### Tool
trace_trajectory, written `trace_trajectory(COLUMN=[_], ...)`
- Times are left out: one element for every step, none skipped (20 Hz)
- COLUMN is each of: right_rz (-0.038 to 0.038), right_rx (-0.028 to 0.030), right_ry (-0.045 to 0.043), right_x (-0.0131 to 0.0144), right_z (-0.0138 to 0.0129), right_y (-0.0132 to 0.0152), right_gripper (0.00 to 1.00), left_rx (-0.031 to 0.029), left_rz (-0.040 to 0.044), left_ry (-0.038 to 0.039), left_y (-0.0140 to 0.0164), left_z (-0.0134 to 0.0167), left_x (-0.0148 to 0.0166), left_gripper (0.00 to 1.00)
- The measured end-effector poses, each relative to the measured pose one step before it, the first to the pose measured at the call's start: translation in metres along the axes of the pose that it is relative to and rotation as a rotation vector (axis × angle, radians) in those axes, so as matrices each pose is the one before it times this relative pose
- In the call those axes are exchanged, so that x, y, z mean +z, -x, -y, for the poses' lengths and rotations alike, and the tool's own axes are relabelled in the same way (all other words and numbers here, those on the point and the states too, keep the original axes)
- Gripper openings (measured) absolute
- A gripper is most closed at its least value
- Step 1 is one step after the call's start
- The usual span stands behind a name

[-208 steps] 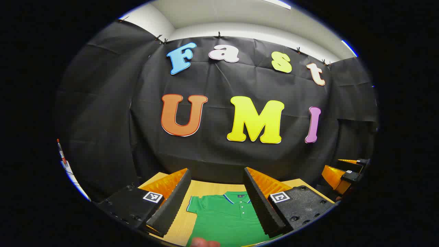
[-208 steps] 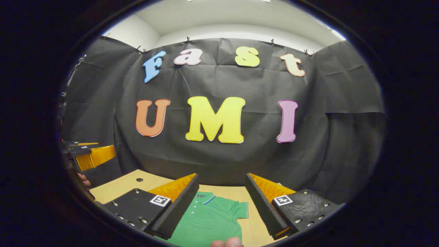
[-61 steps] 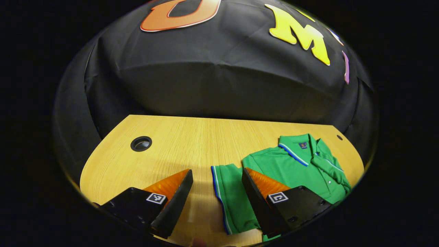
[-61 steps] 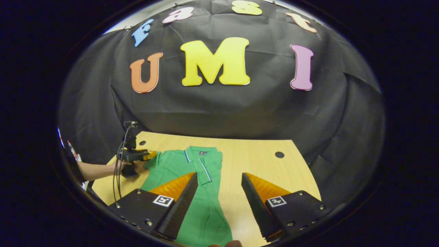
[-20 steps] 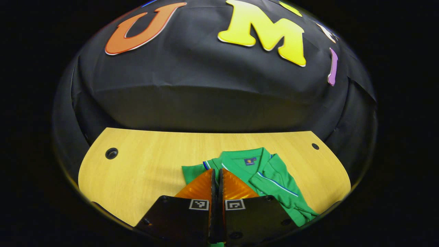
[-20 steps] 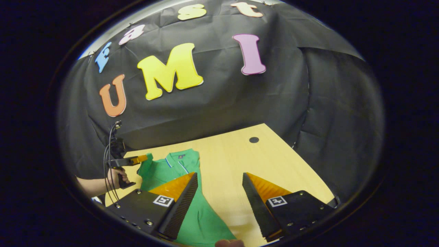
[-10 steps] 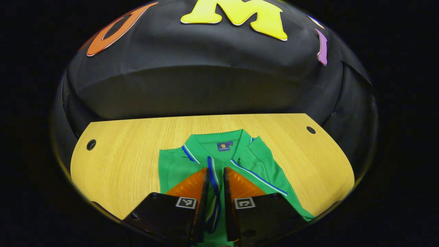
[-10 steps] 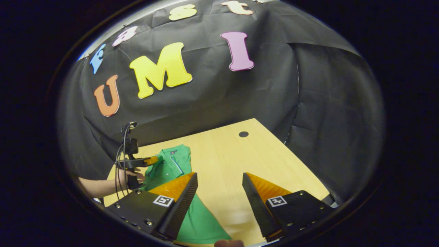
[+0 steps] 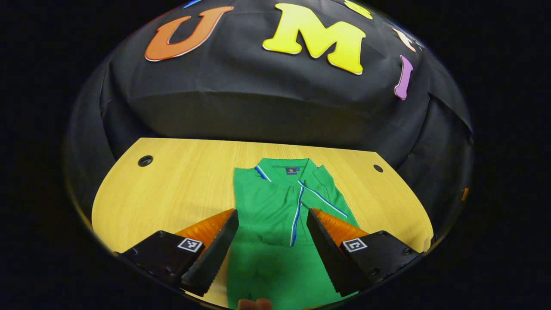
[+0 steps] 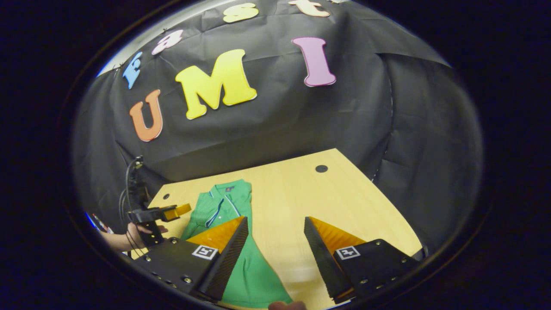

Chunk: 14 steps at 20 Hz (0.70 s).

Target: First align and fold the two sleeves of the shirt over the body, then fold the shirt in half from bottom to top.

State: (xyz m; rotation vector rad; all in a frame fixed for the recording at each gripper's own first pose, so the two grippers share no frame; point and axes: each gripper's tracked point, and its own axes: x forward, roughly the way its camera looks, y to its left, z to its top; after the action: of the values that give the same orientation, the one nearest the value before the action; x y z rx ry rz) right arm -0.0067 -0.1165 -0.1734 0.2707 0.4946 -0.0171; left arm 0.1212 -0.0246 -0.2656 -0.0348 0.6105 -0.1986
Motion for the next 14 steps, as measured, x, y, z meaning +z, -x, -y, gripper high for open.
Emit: trace_trajectory(right_rz=[-0.02038,-0.02510,-0.02971,-0.03594,-0.04881,-0.05047,-0.05985,-0.05163,-0.05312,-0.05102,-0.04094,-0.03882,-0.03300,-0.02955], right_rx=[0.03074,0.03505,0.02901,0.04178,0.03092,0.02470,0.02213,0.02247,0.01221,0.00602,-0.01201,-0.01112,-0.01919,-0.02137], right_ry=[0.01469,0.01371,0.00890,-0.00099,-0.00248,-0.00435,0.00686,0.00940,0.01358,0.00286,0.00148,-0.00185,0.00206,0.00485], right_x=[-0.00496,-0.00514,-0.00565,-0.00816,-0.01039,-0.01334,-0.01489,-0.01358,-0.01521,-0.01630,-0.01277,-0.01432,-0.01410,-0.01370], right_z=[-0.00653,-0.00599,-0.00400,-0.00462,-0.00107,0.00106,0.00166,0.00020,0.00321,0.00334,0.00679,0.00611,0.00562,0.00472], right_y=[-0.00315,-0.00351,-0.00265,-0.00305,-0.00264,-0.00524,-0.00138,-0.00259,-0.00260,-0.00315,-0.00243,-0.00297,-0.00174,-0.00209], right_gripper=[0.84,0.84,0.84,0.84,0.84,0.84,0.84,0.84,0.84,0.84,0.84,0.84,0.84,0.84], left_rx=[-0.01946,-0.02684,-0.03155,-0.03112,-0.02696,-0.02314,-0.01416,-0.01675,-0.01514,-0.01077,0.00494,0.00844,0.01547,0.01433], left_rz=[-0.00005,-0.00578,-0.01746,-0.01913,-0.02335,-0.02863,-0.03200,-0.04351,-0.03676,-0.03680,-0.03731,-0.03462,-0.03201,-0.03324], left_ry=[0.00576,0.00838,0.01071,0.01270,0.01594,0.01303,0.01110,0.01855,0.02860,0.03140,0.02715,0.02360,0.02052,0.02031], left_y=[0.01781,0.01689,0.01641,0.01504,0.01476,0.01442,0.01322,0.01045,0.01042,0.00923,0.00632,0.00792,0.00698,0.00546], left_z=[-0.00259,-0.00094,0.00105,0.00045,-0.00065,-0.00283,-0.00449,-0.00355,-0.00339,-0.00410,-0.00782,-0.00942,-0.00799,-0.00773], left_x=[-0.00367,-0.00559,-0.00941,-0.01101,-0.01294,-0.01671,-0.01546,-0.02104,-0.02058,-0.01924,-0.02076,-0.02029,-0.01774,-0.01816], left_gripper=[1.00,1.00,1.00,0.99,0.99,0.99,0.99,0.99,0.99,0.99,0.99,0.99,1.00,0.99])
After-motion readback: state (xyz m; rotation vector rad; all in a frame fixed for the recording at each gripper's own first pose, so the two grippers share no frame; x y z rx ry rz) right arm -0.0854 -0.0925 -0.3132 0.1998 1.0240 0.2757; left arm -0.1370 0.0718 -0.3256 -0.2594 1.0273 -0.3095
